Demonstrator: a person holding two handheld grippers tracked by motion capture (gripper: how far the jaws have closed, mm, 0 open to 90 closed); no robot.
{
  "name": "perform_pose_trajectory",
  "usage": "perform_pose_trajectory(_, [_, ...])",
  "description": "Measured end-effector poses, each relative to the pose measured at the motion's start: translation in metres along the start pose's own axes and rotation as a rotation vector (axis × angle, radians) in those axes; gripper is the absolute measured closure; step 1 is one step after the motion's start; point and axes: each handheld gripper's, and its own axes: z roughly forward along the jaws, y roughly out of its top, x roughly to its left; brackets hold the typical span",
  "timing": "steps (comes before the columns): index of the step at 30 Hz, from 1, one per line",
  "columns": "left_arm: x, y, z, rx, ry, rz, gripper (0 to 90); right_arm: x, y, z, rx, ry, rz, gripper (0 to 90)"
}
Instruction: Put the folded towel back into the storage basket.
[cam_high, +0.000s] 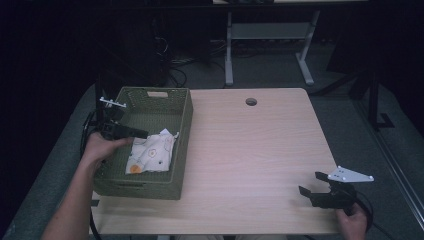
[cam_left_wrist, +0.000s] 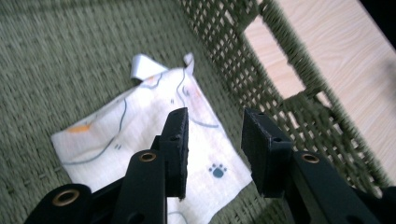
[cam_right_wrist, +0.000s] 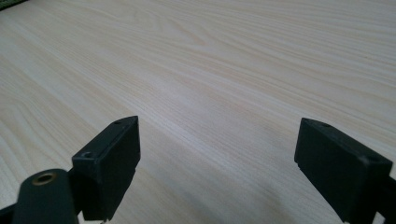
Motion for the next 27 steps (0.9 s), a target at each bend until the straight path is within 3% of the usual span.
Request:
perform_pose_trajectory(11, [0.0028, -0.0073, 0.0084, 0.031, 0.0, -0.022, 68.6, 0.0011, 0.001, 0.0001, 0.0, 0.004, -0.004, 13.7])
perform_pose_trajectory(27, [-0.0048, -0.006, 0.007, 0.009, -0.01, -0.017, 69.9, 0.0015, 0.0009, 0.0006, 0.001, 0.012, -0.006, 13.7])
